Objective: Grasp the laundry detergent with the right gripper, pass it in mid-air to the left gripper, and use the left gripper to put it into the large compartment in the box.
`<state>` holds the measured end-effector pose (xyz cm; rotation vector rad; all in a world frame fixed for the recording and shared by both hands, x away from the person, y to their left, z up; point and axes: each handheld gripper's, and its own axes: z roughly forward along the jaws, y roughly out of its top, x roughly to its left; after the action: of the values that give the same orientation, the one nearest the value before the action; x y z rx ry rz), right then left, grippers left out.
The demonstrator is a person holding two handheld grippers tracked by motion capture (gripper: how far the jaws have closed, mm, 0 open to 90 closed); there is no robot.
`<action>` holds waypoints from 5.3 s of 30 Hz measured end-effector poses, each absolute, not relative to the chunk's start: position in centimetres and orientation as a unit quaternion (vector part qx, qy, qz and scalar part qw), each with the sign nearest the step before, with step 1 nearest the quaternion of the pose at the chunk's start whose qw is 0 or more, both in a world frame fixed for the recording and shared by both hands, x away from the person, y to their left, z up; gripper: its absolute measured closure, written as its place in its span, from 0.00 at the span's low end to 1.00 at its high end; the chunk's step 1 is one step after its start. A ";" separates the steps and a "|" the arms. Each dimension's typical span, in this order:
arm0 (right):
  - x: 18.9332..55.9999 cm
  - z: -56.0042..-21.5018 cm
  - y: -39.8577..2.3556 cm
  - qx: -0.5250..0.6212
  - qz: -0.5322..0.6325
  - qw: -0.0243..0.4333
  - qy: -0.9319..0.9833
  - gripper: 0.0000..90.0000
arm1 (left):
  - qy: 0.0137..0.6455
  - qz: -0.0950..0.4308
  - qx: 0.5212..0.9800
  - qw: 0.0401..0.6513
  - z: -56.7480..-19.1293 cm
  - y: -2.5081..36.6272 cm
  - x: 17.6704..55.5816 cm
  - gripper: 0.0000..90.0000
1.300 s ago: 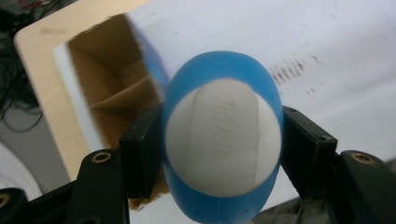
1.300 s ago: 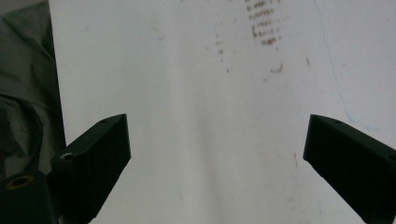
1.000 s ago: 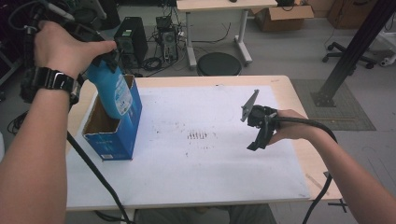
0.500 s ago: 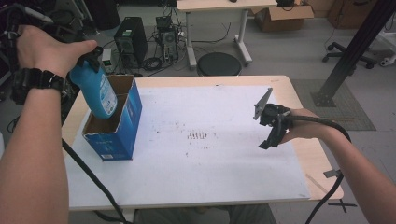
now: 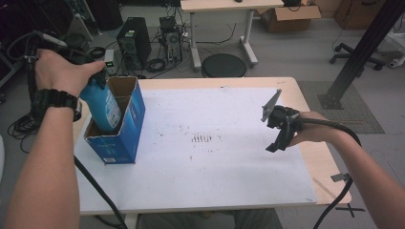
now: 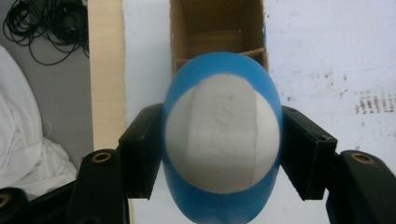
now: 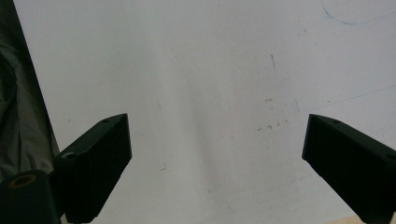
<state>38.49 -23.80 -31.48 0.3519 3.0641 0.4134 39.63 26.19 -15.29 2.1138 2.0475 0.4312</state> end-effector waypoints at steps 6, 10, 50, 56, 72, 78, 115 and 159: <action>38.4 -31.5 -23.7 0.109 0.127 0.018 0.986 0.09 | 0.688 0.131 0.710 0.073 -17.8 26.4 40.1 0.42; 38.4 -31.6 -23.7 0.108 0.129 0.016 0.986 0.09 | 0.687 0.124 0.713 0.071 -19.1 26.4 40.3 0.43; 38.3 -33.1 -23.6 0.103 0.120 0.007 0.987 0.09 | 0.678 0.099 0.727 0.032 -26.1 26.5 41.1 0.42; 38.3 -33.1 -23.7 0.105 0.120 0.006 0.987 0.09 | 0.679 0.099 0.727 0.027 -26.4 26.5 41.1 0.42; 38.1 -33.3 -23.9 0.108 0.120 0.005 0.987 0.09 | 0.680 0.098 0.727 0.019 -26.8 26.4 41.2 0.42; 38.0 -33.2 -24.1 0.110 0.120 0.006 0.987 0.09 | 0.680 0.096 0.727 0.015 -26.8 26.2 41.3 0.42; 38.2 -31.7 -24.1 0.113 0.146 0.004 0.983 0.08 | 0.616 0.136 0.773 0.065 -19.6 22.4 39.2 0.19; 39.4 -31.4 -24.0 0.123 0.188 -0.016 0.974 0.05 | 0.495 0.057 0.861 0.106 -26.5 11.3 39.7 0.05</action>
<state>39.45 -24.00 -31.35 0.3899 3.0928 0.5952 39.72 11.34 -26.50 2.5360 1.4583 0.1670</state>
